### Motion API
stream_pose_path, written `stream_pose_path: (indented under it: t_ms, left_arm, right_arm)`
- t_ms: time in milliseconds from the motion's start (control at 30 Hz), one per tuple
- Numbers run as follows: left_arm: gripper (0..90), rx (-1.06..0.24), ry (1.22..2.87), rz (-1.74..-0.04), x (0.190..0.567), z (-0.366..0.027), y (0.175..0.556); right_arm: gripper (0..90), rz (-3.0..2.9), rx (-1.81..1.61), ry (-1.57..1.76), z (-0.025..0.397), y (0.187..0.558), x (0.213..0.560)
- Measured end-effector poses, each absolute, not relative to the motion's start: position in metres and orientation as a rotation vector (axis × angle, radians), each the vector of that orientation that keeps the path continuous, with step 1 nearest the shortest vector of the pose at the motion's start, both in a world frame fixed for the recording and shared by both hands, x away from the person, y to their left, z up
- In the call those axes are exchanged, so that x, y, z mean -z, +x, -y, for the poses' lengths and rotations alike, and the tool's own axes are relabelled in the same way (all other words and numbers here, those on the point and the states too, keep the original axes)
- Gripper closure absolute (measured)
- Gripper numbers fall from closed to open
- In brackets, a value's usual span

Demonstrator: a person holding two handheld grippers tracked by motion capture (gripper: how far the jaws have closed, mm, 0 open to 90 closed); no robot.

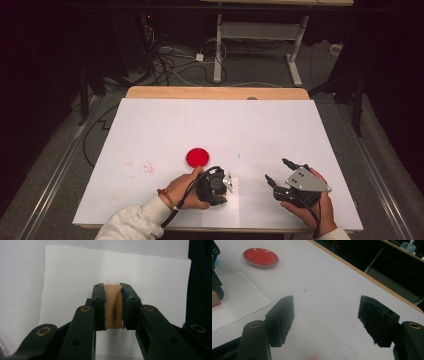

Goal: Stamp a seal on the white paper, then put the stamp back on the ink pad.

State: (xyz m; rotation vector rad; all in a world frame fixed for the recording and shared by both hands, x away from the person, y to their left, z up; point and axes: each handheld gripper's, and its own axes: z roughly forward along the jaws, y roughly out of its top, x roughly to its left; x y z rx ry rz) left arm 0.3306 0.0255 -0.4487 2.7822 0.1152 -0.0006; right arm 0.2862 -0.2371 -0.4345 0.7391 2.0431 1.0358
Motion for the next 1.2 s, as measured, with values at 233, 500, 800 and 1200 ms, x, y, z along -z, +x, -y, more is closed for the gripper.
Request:
stream_pose_path:
  t_ms: [233, 500, 800, 1200]
  left_arm:
    - [73.8, 0.003, 2.781, -0.118, 0.4489, -0.0255, 0.3307]
    - [73.8, -0.004, 2.784, -0.118, 0.4489, -0.0251, 0.3302]
    - [73.7, 0.014, 2.768, -0.126, 0.4498, -0.0272, 0.3316]
    - [73.7, -0.034, 2.727, -0.111, 0.4417, -0.0301, 0.3269]
  right_arm:
    - [29.6, -2.043, -1.040, 0.742, 0.2375, 0.2865, 0.4344]
    - [29.7, -2.046, -1.036, 0.743, 0.2374, 0.2864, 0.4343]
    - [30.0, -2.044, -1.039, 0.742, 0.2381, 0.2861, 0.4342]
    - [29.6, -2.034, -1.053, 0.743, 0.2388, 0.2851, 0.4322]
